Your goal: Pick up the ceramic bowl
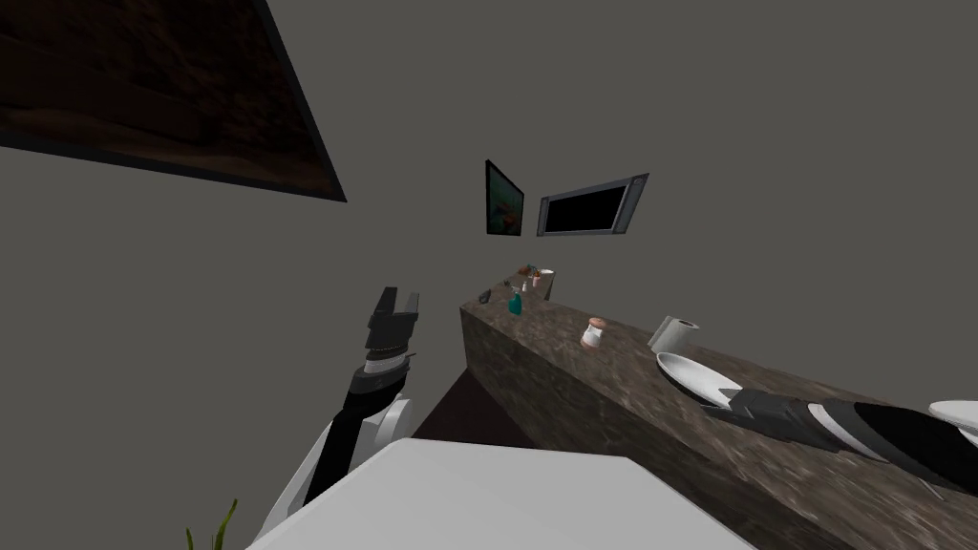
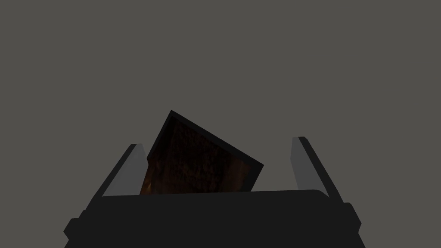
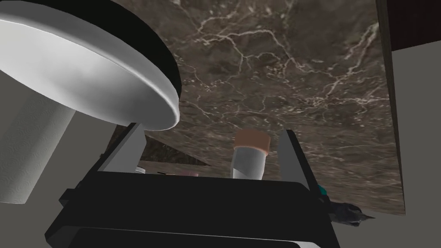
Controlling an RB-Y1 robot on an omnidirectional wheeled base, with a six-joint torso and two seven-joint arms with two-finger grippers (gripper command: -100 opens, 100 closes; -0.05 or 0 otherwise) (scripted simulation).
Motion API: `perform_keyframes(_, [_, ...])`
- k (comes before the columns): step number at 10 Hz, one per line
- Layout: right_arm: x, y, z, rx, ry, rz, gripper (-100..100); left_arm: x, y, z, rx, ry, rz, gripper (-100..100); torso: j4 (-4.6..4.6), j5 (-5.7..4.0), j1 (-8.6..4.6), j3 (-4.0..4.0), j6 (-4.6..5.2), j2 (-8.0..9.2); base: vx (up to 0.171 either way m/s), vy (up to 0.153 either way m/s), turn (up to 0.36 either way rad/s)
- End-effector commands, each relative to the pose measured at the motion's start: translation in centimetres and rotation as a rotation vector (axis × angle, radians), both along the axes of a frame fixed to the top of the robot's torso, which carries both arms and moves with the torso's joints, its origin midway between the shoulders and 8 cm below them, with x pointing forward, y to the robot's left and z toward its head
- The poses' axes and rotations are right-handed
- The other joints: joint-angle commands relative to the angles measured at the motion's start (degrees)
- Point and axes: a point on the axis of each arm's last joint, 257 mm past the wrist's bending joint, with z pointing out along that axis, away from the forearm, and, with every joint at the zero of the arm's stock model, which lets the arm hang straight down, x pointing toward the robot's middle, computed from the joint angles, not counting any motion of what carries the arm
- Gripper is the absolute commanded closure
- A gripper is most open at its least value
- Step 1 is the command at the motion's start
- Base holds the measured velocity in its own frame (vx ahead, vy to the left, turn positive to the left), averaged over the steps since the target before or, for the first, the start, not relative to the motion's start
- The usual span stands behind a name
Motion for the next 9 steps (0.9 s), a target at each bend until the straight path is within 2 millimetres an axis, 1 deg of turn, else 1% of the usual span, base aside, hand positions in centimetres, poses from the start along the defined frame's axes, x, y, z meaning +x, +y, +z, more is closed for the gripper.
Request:
perform_keyframes(1, [-2.1, -2.3, 0.0, -0.060, 0.051, -0.013, -100, 0.0, 0.0, 0.0, 0.000, 0.000, 0.000, 0, 0.00, 0.00, 0.00, 0.00, 0.00, 0.00, 0.101, 0.039, 0.095])
perform_keyframes(2, [-2.1, -2.3, 0.0, -0.060, 0.051, -0.013, -100, 0.0, 0.0, 0.0, 0.000, 0.000, 0.000, 0, -0.01, 0.01, 0.04, -0.03, -0.03, -0.07, 0.089, 0.033, 0.055])
perform_keyframes(4, [-5.8, -5.5, -0.2, -0.142, 0.138, -0.034, -100, 0.0, 0.0, 0.0, 0.000, 0.000, 0.000, 0, -0.01, 0.00, 0.05, -0.04, -0.02, -0.07, 0.124, 0.057, 0.100])
perform_keyframes(6, [-9.2, -7.8, -0.6, -0.200, 0.217, -0.050, -100, 0.0, 0.0, 0.0, 0.000, 0.000, 0.000, 0, -0.07, 0.03, 0.12, -0.18, -0.03, -0.31, 0.164, 0.051, 0.096])
perform_keyframes(7, [-10.8, -8.5, -0.9, -0.219, 0.251, -0.056, -100, 0.0, 0.0, 0.0, 0.000, 0.000, 0.000, 0, -0.07, 0.01, 0.07, -0.17, -0.02, -0.29, 0.139, 0.045, 0.076])
perform_keyframes(8, [-10.8, -8.5, -0.9, -0.219, 0.251, -0.056, -100, 0.0, 0.0, 0.0, 0.000, 0.000, 0.000, 0, -0.06, 0.00, 0.07, -0.15, -0.02, -0.25, 0.086, 0.015, 0.018])
perform_keyframes(9, [-13.4, -9.4, -1.7, -0.237, 0.305, -0.064, -100, 0.0, 0.0, 0.0, 0.000, 0.000, 0.000, 0, -0.03, 0.00, -0.01, -0.05, 0.00, -0.07, 0.098, 0.009, 0.058])
